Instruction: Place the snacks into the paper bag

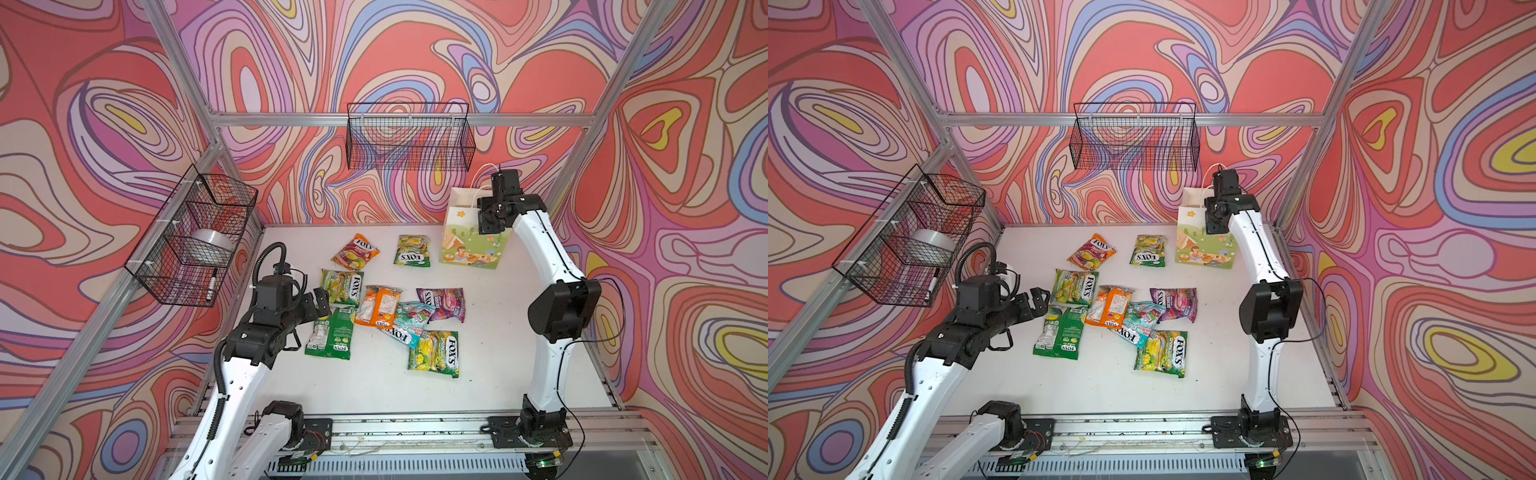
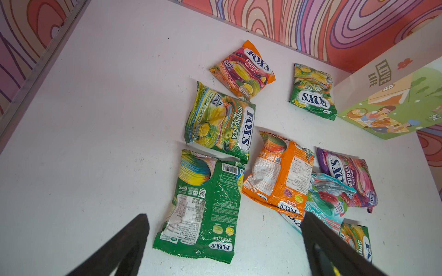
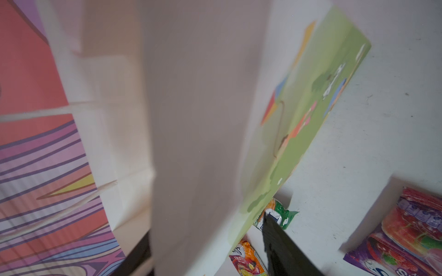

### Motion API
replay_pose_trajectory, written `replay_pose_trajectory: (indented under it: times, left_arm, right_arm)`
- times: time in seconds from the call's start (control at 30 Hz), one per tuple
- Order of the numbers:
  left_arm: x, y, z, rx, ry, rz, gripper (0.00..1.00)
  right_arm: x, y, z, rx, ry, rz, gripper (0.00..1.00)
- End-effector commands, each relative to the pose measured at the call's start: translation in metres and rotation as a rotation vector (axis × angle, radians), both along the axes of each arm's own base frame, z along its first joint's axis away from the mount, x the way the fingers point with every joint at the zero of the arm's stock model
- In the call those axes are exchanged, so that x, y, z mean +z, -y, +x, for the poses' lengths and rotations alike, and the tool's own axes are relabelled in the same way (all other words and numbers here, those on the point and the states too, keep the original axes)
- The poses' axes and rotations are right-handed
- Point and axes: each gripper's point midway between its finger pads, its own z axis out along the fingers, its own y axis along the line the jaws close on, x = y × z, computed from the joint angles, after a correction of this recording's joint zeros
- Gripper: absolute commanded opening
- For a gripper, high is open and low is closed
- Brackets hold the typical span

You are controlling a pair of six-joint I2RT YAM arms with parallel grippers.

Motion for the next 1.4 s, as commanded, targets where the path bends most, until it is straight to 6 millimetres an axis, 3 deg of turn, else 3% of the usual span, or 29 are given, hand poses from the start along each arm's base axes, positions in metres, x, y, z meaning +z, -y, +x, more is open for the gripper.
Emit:
replay_pose_trajectory:
  times: [0.0,0.17,0.37,0.53,0.77,0.87,1.0,1.13,1.37]
  left_arm:
    - [0.000,-0.001,0.000,0.006,0.010,-0.008,1.00]
    - [-0.002,0.000,0.000,0.000,0.007,-0.017,1.00]
    - [-0.001,0.004,-0.001,-0.014,0.008,-0.032,1.00]
    - [0.002,0.003,-0.004,-0.012,0.021,-0.031,1.00]
    - [0.004,0.005,-0.006,-0.026,0.033,-0.042,1.00]
    - [0.005,0.007,-0.006,-0.033,0.040,-0.050,1.00]
    - [0.007,0.009,-0.008,-0.044,0.047,-0.061,1.00]
    - [0.009,0.011,-0.009,-0.051,0.058,-0.066,1.00]
    - [0.010,0.014,-0.009,-0.064,0.064,-0.077,1.00]
  right_arm:
    - [-0.003,0.004,-0.009,-0.026,-0.023,0.004,0.56]
    - [0.018,0.013,-0.023,-0.051,0.007,-0.038,0.40]
    - [0.042,0.024,-0.041,-0.014,0.007,-0.126,0.00]
    - [0.052,0.036,-0.067,0.086,-0.072,-0.243,0.00]
    - [0.096,0.052,-0.095,0.409,-0.007,-0.429,0.00]
    - [0.092,0.057,-0.112,0.568,-0.009,-0.372,0.00]
    - [0.081,0.060,-0.139,0.751,-0.075,-0.446,0.00]
    - [0.065,0.076,-0.169,0.820,-0.215,-0.554,0.00]
    - [0.065,0.067,-0.209,0.898,-0.209,-0.577,0.00]
